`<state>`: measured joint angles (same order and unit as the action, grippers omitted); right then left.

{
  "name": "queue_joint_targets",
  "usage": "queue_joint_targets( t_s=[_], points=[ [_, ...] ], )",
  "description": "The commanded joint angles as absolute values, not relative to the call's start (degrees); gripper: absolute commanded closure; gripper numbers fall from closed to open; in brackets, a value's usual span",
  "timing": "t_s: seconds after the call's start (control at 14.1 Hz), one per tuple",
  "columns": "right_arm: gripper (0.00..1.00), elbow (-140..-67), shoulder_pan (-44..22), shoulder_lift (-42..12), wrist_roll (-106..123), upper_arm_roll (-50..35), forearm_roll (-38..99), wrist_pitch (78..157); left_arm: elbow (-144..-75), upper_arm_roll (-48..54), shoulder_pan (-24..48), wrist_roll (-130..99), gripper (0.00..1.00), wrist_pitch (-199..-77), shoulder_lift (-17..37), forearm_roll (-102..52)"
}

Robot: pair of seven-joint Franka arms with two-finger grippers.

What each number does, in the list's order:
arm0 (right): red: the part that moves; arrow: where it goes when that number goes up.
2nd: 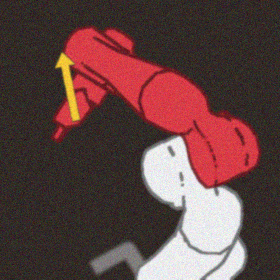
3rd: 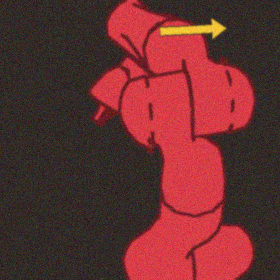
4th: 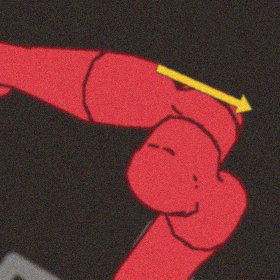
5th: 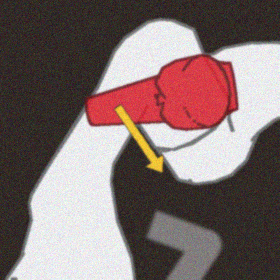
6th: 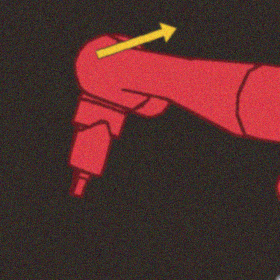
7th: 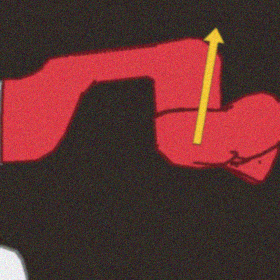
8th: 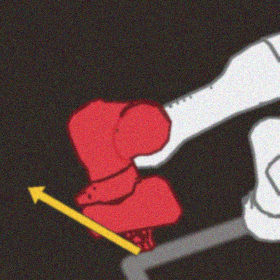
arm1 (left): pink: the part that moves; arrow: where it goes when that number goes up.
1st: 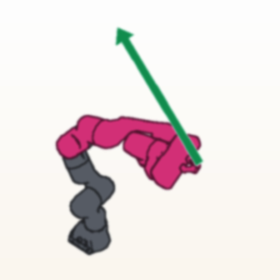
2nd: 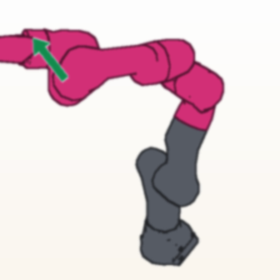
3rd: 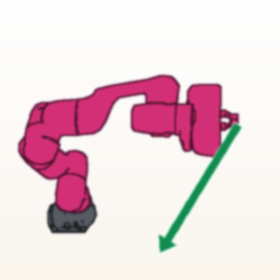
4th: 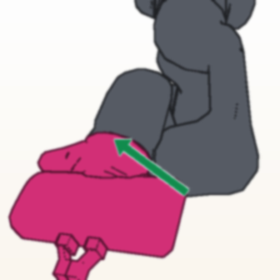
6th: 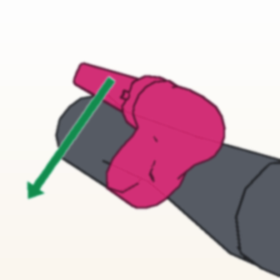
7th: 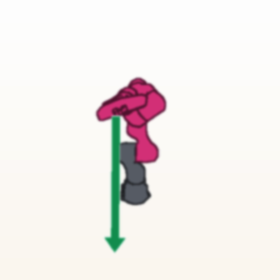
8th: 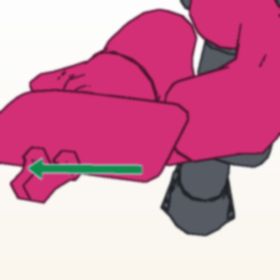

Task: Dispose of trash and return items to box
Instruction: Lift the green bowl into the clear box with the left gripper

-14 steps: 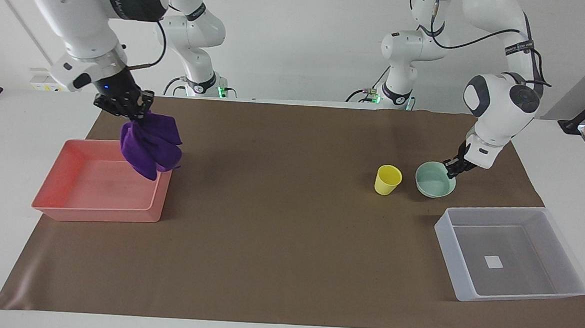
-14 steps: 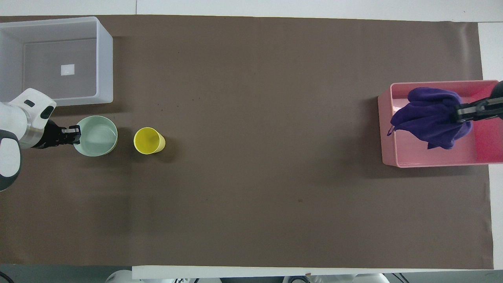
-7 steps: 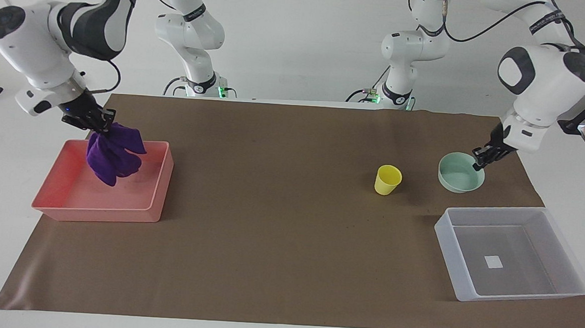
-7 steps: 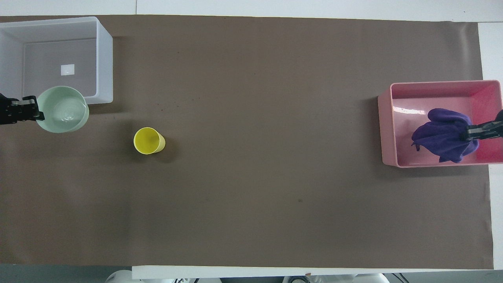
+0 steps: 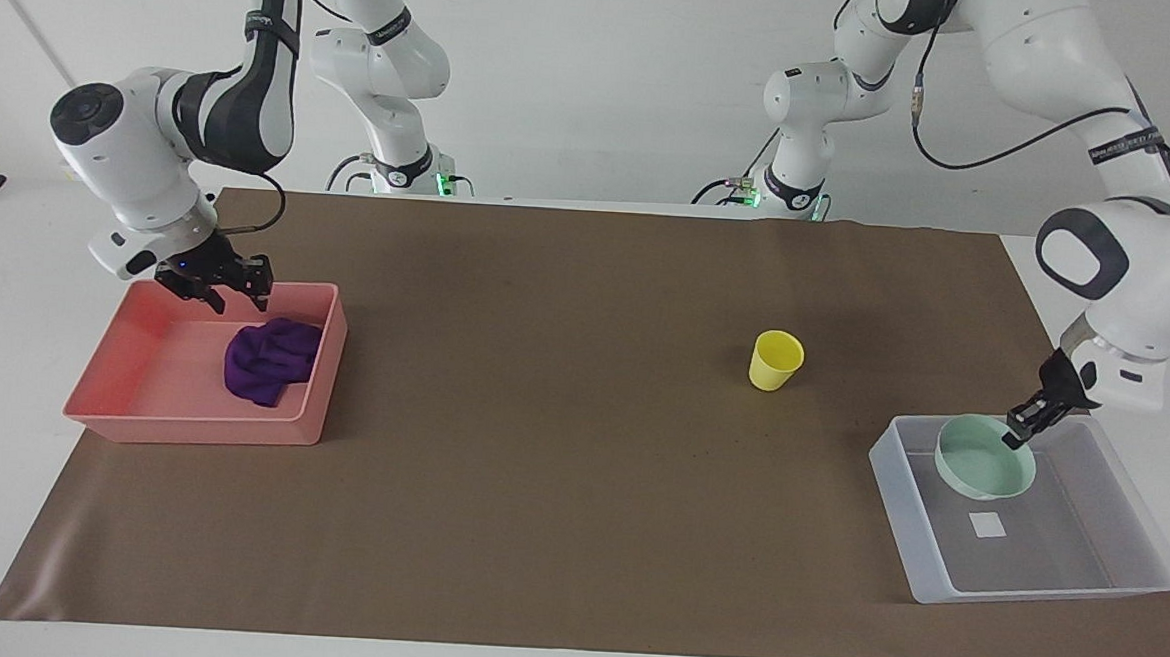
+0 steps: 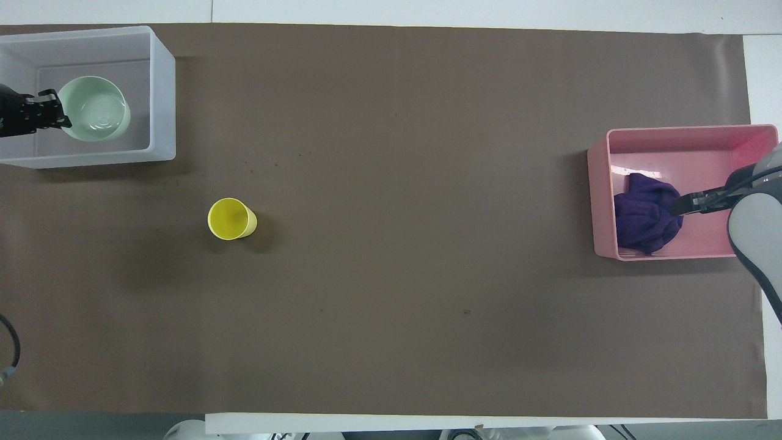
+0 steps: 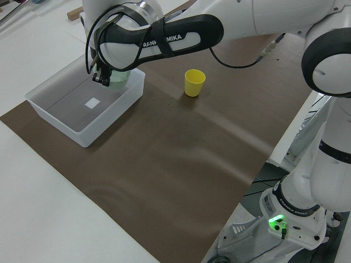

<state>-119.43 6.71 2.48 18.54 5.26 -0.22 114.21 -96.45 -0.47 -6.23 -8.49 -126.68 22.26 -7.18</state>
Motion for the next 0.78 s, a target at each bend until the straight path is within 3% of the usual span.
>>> queue_joint_targets(
  t_s=[0.0,0.07,0.14,0.21,0.28,0.42,0.57,0.71],
  points=[
    [0.0,-114.5,2.7,2.9,13.0,4.7,1.1,108.5,-90.1,-0.4,-5.8,-9.2,1.0,-125.9,27.4,-8.9],
    [0.0,-112.9,0.5,2.9,7.8,4.7,1.2,105.9,-91.4,-0.4,-6.1,-9.2,1.0,-127.2,27.5,-8.4],
    [0.0,-110.9,-2.0,2.8,4.5,4.7,1.2,104.0,-93.4,-0.6,-5.7,-9.3,0.87,-129.0,27.2,-7.7],
    [0.0,-108.7,-4.3,2.7,3.3,4.7,1.2,101.4,-94.7,-0.8,-5.5,-9.4,0.29,-130.4,26.9,-7.3],
    [0.0,-106.0,-5.5,2.5,2.8,4.7,1.3,98.4,-95.8,-0.8,-5.3,-9.7,0.01,-131.8,26.5,-7.3],
    [0.0,-101.1,-7.1,2.2,1.4,4.7,1.2,92.8,-95.7,-0.7,-4.1,-11.2,0.0,-131.8,25.8,-7.3],
    [0.0,-96.9,-6.9,2.3,1.5,4.7,1.1,87.3,-96.7,-0.8,-2.6,-11.3,0.0,-127.5,19.2,-7.3],
    [0.0,-93.5,-6.8,2.6,2.0,4.7,0.3,82.2,-96.9,-0.4,-0.8,-11.3,0.0,-115.7,13.0,-7.2]
  ],
)
